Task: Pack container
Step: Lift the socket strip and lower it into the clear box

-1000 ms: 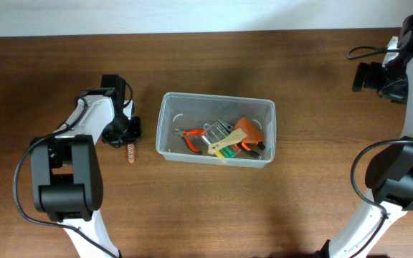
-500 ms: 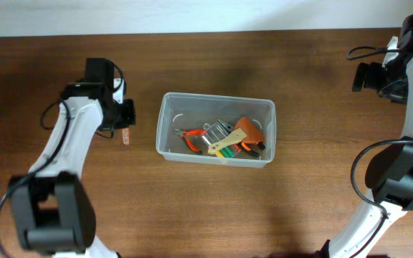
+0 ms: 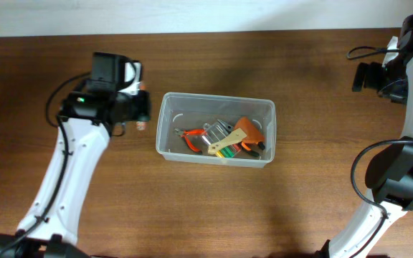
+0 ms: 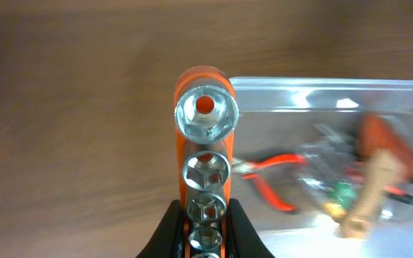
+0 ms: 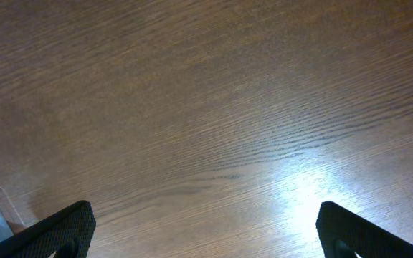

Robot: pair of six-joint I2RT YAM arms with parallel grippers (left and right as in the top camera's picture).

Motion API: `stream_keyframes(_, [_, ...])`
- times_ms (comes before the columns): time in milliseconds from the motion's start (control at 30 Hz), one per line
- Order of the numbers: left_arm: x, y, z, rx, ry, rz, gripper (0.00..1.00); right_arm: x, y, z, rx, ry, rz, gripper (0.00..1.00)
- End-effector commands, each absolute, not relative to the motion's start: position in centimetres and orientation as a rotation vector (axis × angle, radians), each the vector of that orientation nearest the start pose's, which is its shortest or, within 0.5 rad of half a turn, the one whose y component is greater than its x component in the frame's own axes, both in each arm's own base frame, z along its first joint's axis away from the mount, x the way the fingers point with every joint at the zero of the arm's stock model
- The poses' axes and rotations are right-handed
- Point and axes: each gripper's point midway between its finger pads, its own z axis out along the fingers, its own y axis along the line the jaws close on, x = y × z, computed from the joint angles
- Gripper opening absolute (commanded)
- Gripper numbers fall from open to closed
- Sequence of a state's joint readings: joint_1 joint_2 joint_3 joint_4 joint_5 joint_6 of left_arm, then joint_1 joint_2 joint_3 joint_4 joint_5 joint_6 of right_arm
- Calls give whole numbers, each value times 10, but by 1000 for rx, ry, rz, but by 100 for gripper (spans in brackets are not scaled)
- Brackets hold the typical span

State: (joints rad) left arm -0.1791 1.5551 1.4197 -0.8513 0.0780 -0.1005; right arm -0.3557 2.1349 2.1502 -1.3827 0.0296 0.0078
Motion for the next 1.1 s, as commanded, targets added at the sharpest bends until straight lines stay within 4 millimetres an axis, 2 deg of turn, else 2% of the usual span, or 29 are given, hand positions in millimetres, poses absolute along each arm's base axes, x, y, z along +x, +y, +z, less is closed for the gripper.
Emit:
stream_keyframes(0, [389,-136,234,280,2444,-363,2,424,-163,158,548,2899,-101,99])
stream_keyframes(133, [385,-176,244,394,2375,-440,2,424,-163,158,548,2899,-101,99])
stream_keyframes(233, [384,-196,251,444,2326,-465,2,424,-163,158,548,2899,-101,99])
stream_keyframes(467, [384,-211,250,482,2307,-482,2,424,-163,158,548,2899,-101,99])
stream_keyframes(600, [384,-218,238,501,2334,-490,2,424,-163,158,548,2899,-101,99])
stream_keyframes(900, [387,-238,181,751,2394,-416,2,424,-163,158,548,2899,-101,99])
stream_keyframes(1067, [393,-241,163,783,2410,-402,3,424,-163,158,548,2899,-101,99])
